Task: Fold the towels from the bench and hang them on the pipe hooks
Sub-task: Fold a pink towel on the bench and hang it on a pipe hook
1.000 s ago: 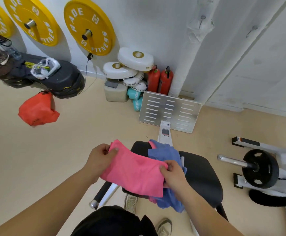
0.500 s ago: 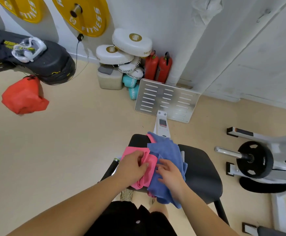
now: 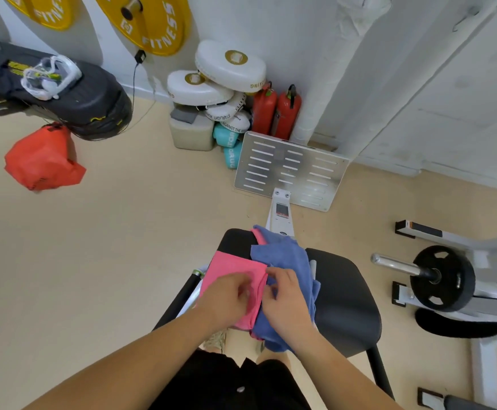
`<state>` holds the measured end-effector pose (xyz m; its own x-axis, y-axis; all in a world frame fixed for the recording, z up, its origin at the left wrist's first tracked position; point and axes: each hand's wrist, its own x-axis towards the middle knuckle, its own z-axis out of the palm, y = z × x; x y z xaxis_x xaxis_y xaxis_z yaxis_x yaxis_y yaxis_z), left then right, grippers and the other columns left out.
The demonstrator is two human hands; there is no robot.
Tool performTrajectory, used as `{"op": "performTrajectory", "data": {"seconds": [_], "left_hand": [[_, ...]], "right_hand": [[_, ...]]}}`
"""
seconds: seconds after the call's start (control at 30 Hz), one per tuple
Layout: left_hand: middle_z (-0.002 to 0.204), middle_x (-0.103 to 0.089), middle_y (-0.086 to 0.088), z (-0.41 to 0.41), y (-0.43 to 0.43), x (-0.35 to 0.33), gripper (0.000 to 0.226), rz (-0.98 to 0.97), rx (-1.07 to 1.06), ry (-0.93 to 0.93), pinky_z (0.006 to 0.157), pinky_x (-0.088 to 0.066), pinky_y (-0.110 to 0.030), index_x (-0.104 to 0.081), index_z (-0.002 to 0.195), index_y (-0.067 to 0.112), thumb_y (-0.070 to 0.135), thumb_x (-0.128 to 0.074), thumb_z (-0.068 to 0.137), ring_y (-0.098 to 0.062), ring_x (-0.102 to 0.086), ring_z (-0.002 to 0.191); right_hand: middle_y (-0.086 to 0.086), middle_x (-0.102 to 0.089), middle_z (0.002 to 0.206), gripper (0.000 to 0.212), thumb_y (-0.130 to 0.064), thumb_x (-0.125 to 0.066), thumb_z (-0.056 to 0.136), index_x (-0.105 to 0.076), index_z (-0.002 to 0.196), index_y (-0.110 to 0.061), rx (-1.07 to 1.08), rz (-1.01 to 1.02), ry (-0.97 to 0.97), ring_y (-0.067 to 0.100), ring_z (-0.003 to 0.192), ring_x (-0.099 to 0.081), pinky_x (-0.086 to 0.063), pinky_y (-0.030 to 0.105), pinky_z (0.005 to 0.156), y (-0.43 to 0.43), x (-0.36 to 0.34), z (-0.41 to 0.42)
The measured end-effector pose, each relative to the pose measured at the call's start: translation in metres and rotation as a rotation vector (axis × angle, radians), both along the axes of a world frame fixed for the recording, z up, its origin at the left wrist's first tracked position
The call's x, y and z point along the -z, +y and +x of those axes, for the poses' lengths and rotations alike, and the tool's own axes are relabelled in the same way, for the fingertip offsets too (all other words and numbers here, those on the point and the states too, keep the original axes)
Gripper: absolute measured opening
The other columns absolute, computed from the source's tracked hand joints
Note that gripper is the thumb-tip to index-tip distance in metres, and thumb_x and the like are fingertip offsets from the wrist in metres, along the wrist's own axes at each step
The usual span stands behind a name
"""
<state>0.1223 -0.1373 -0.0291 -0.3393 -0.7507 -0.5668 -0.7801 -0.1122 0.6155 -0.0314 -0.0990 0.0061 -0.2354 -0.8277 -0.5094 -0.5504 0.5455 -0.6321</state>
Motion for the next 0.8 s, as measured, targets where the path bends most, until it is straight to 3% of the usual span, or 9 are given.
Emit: {"op": "performTrajectory", "data": {"seconds": [0.07,0.13,0.2,0.3,0.43,0.5,0.63,0.73,0.8], "left_hand": [[0.121,-0.063,0.006,0.024,-0.003,-0.001,0.035,-0.104,-0.177,-0.052,0.091,-0.052,-0.03,-0.061,0.131,0.024,0.024,-0.052,0.097,-0.017,-0.064,0.108],[0.129,-0.057,0.002,0.046,-0.007,0.001,0.043,-0.163,-0.316,-0.163,0.087,-0.054,-0.035,-0.054,0.136,0.023,0.031,-0.058,0.094,-0.02,-0.062,0.109],[0.128,-0.059,-0.001,0.057,-0.008,0.006,0.054,-0.045,-0.378,-0.195,0.085,-0.055,-0.036,-0.05,0.138,0.02,0.036,-0.064,0.089,-0.021,-0.063,0.108],[0.107,-0.067,0.0,0.055,-0.006,0.01,0.054,0.201,-0.456,-0.075,0.078,-0.057,-0.032,-0.052,0.13,0.017,0.031,-0.073,0.083,-0.018,-0.066,0.093],[0.1,-0.066,-0.001,0.052,-0.008,0.014,0.045,0.226,-0.6,0.031,0.068,-0.057,-0.03,-0.056,0.12,0.015,0.023,-0.076,0.081,-0.016,-0.067,0.085],[0.098,-0.068,-0.004,0.054,-0.01,0.01,0.032,0.228,-0.587,0.058,0.068,-0.059,-0.034,-0.061,0.111,0.013,0.019,-0.075,0.083,-0.018,-0.068,0.084],[0.09,-0.07,-0.001,0.061,-0.016,0.002,0.02,0.153,-0.51,0.046,0.078,-0.061,-0.04,-0.067,0.101,0.018,0.018,-0.072,0.082,-0.019,-0.067,0.081],[0.089,-0.066,0.008,0.055,-0.022,-0.009,0.029,0.084,-0.389,0.018,0.068,-0.051,-0.026,-0.063,0.109,0.026,0.025,-0.072,0.082,-0.01,-0.063,0.079],[0.086,-0.064,0.012,0.046,-0.023,-0.018,0.03,0.041,-0.306,-0.001,0.064,-0.044,-0.021,-0.061,0.111,0.028,0.028,-0.072,0.083,-0.005,-0.059,0.076]], "right_hand": [[-0.013,-0.057,0.121,0.03,-0.023,-0.05,0.1,-0.058,0.128,-0.029,-0.267,-0.035,0.115,0.009,0.11,-0.056,-0.041,0.013,0.087,-0.003,0.004,0.006],[-0.009,-0.048,0.142,0.041,-0.03,-0.048,0.099,-0.054,0.14,-0.028,-0.513,-0.022,0.223,0.014,0.132,-0.044,-0.039,0.025,0.107,-0.005,0.013,0.014],[-0.005,-0.045,0.147,0.051,-0.04,-0.049,0.096,-0.048,0.145,-0.026,-0.623,0.004,0.315,0.02,0.139,-0.038,-0.036,0.035,0.116,-0.005,0.021,0.022],[0.001,-0.041,0.153,0.07,-0.051,-0.053,0.091,-0.035,0.154,-0.027,-0.64,0.053,0.42,0.026,0.142,-0.036,-0.035,0.04,0.118,0.001,0.033,0.027],[0.007,-0.037,0.154,0.087,-0.06,-0.057,0.088,-0.019,0.161,-0.034,-0.641,0.062,0.516,0.031,0.142,-0.036,-0.037,0.042,0.116,0.002,0.044,0.027],[0.009,-0.043,0.148,0.089,-0.067,-0.057,0.083,-0.023,0.16,-0.037,-0.647,0.054,0.561,0.033,0.136,-0.042,-0.041,0.045,0.112,0.0,0.047,0.03],[0.011,-0.06,0.118,0.085,-0.071,-0.057,0.069,-0.053,0.145,-0.034,-0.588,0.026,0.612,0.034,0.104,-0.059,-0.051,0.048,0.089,-0.007,0.052,0.048],[0.009,-0.052,0.13,0.077,-0.065,-0.049,0.079,-0.043,0.15,-0.035,-0.555,0.037,0.556,0.034,0.117,-0.051,-0.044,0.048,0.1,-0.015,0.047,0.059],[0.004,-0.045,0.139,0.071,-0.052,-0.051,0.084,-0.036,0.152,-0.036,-0.522,0.055,0.429,0.029,0.127,-0.045,-0.041,0.041,0.107,-0.019,0.043,0.056]]}}
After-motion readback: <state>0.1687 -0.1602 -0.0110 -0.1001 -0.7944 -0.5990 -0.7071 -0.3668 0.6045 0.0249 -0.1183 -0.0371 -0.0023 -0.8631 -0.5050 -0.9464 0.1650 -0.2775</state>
